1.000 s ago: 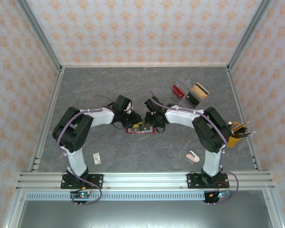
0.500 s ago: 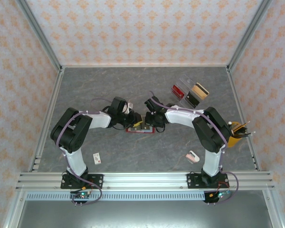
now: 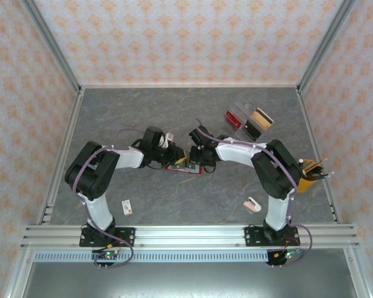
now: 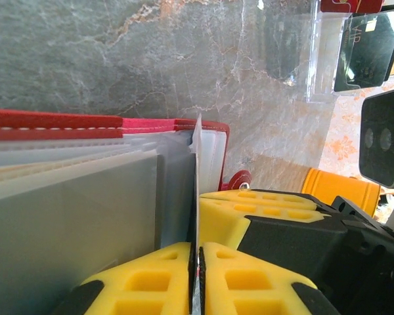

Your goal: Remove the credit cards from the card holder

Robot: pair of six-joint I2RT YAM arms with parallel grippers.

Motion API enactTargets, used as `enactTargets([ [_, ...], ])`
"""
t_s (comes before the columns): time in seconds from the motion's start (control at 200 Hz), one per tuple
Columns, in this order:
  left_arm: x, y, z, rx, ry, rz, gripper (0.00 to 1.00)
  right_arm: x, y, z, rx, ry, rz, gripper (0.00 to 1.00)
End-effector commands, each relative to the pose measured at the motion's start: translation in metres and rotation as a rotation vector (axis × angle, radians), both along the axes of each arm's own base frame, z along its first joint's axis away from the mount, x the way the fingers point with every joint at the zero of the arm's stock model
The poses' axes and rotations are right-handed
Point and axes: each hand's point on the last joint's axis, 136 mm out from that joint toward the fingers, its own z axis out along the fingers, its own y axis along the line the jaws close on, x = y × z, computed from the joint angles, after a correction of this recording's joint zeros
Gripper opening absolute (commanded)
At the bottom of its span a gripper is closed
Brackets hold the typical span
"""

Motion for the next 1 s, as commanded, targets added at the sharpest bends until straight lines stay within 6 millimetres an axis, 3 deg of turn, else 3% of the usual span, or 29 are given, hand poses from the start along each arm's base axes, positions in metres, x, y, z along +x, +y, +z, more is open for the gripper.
enactTargets([
  [0.0, 0.005, -0.006, 0.033, -0.073, -0.101, -0.032, 0.10, -0.017, -0.027, -0.040, -0.140, 0.085, -0.014, 0.11],
  [0.265, 0.002, 0.004, 0.034, -0.036, -0.100, -0.036, 0.02, -0.017, -0.027, -0.041, -0.142, 0.087, -0.018, 0.11],
  [0.641, -0.005, 0.053, 0.031, 0.124, -0.076, 0.000, 0.00, -0.013, -0.019, -0.031, -0.103, 0.068, -0.003, 0.11],
  [0.796, -0.003, 0.075, 0.041, 0.192, -0.086, 0.034, 0.00, -0.003, 0.005, -0.002, 0.022, 0.004, 0.056, 0.16],
  [0.996, 0.011, 0.089, 0.085, 0.187, -0.182, 0.098, 0.00, 0.014, 0.034, 0.072, 0.217, -0.157, 0.115, 0.31],
])
